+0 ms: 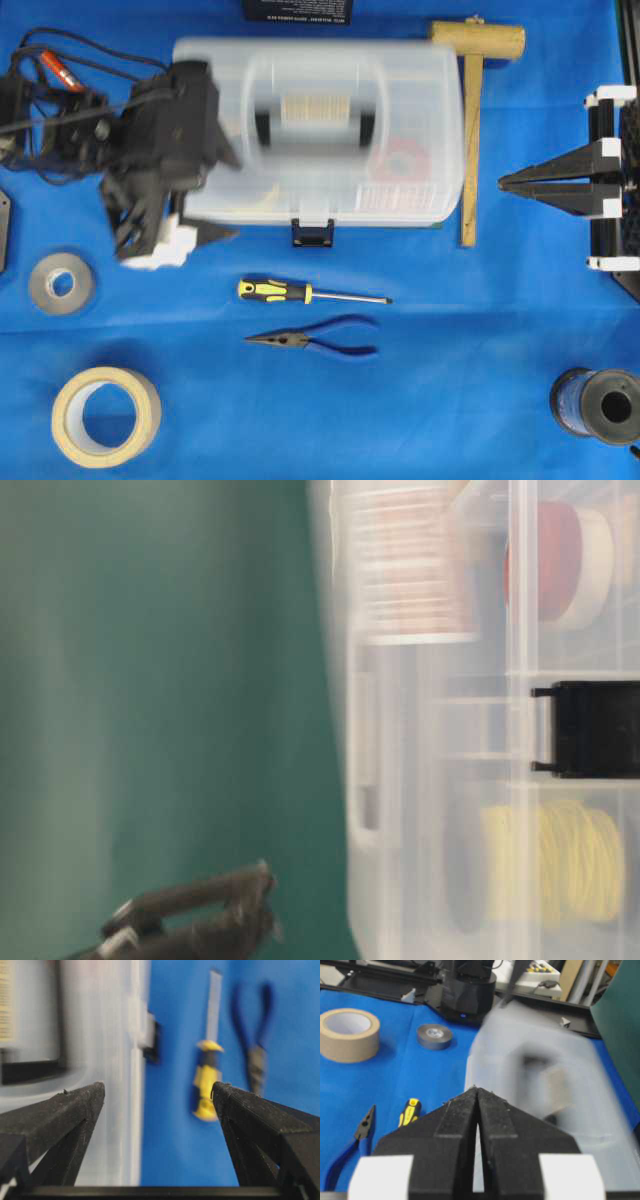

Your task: Close the tool box with the left arm.

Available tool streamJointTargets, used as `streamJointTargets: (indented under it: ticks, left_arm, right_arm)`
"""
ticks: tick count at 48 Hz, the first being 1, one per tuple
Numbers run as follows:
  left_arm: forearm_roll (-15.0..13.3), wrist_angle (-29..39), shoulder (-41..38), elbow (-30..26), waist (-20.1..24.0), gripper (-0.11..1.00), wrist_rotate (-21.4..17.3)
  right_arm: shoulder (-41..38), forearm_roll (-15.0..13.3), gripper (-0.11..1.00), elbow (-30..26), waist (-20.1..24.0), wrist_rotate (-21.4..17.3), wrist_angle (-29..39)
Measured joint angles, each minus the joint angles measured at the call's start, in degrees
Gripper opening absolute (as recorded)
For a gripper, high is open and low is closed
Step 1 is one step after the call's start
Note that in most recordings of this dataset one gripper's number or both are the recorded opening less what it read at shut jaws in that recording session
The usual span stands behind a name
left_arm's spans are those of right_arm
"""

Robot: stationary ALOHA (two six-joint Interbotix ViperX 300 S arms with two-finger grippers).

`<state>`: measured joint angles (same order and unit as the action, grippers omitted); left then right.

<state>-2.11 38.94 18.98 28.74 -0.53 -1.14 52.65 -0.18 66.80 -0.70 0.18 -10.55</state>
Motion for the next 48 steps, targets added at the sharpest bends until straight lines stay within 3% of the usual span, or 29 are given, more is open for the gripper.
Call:
streamJointTargets:
  ticks: [8,17,30,48]
  left_arm:
    - [0.0,0.7,2.99,-0.18,-3.16,0.91,0.62]
    - [0.44,-5.98,10.99,2.81,-1.49,0.91,-0.62]
    - [0.53,-24.43,28.92,17.67,2.81,0.91,-2.2]
    - [-0.62,-38.85,46.41,39.55,3.43,0.91,-0.79]
  right_arm:
    - [-0.09,-0.09,0.0,0.0,0.0,0.0,0.0]
    - [0.0,-0.09,0.0,0.09,0.09,0.0,0.0]
    - [0.09,-0.09,0.0,0.09,0.0,0.0,0.0]
    - [0.18,-0.26,0.0,0.0,0.0,0.35,0.0]
